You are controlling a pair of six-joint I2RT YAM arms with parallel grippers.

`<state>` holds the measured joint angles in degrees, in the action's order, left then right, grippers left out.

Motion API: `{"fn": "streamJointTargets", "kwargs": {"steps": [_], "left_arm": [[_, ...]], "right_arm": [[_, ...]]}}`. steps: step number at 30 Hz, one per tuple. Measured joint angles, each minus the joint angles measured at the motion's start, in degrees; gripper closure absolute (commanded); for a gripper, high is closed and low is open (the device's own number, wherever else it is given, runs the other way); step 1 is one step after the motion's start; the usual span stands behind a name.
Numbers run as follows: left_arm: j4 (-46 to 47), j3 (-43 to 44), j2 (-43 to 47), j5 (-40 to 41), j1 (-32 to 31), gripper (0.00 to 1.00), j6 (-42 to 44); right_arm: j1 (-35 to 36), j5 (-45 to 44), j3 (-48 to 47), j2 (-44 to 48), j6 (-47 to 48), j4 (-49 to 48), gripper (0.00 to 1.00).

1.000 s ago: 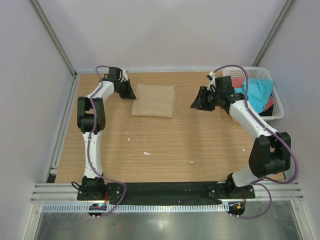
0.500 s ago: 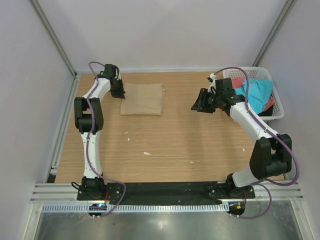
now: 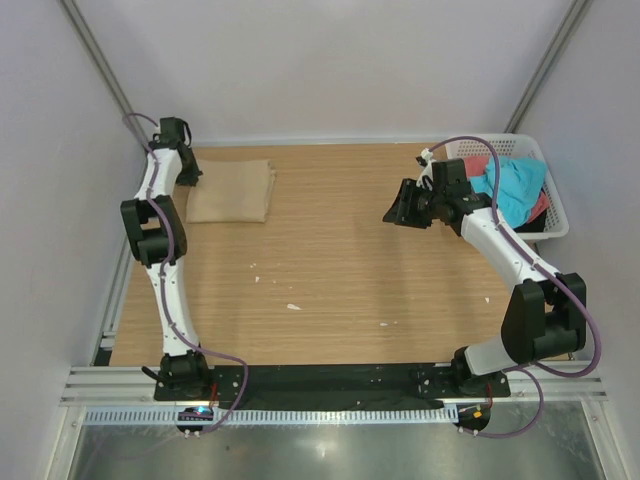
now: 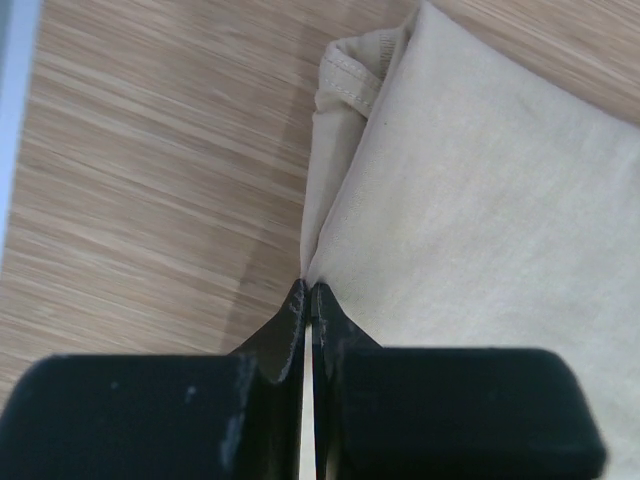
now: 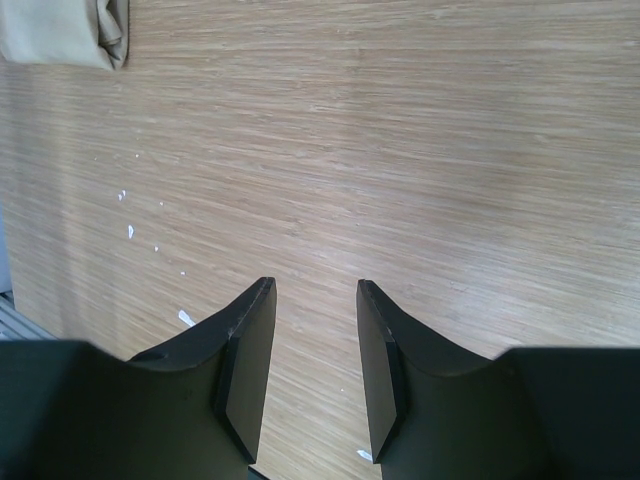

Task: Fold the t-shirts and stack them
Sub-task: Neatly place the folded tshirt to the corner

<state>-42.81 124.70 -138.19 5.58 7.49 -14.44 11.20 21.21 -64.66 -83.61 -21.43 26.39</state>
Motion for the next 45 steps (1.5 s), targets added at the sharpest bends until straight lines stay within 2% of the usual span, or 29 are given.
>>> {"fn": "streamJointTargets", "kwargs": {"steps": [10,15,43,44,45], "left_arm": [[-0.3,4.7,-5.8,4.0,5.1,1.00,1.3],[-0.5,12.0,-9.7,4.4,6.6,1.00,1.3],[1.1,12.0,-9.8,6.7,9.2,1.00,1.0],[1.2,12.0,-9.8,6.7,9.3,1.00,1.0],[1.3,12.0,-9.8,6.7,9.4,0.95,1.1]], "right_arm": [[0.0,0.0,0.0,0.0,-0.4,-1.3,0.56],[0.0,-0.1,0.0,-0.9,-0.4,-2.1,0.56],[0.0,-0.8,0.0,-2.8,-0.4,-2.1,0.56],[0.0,-0.8,0.0,-2.8,-0.4,-2.2,0.56],[0.0,-0.7,0.0,-2.8,-0.4,-2.2,0.56]]}}
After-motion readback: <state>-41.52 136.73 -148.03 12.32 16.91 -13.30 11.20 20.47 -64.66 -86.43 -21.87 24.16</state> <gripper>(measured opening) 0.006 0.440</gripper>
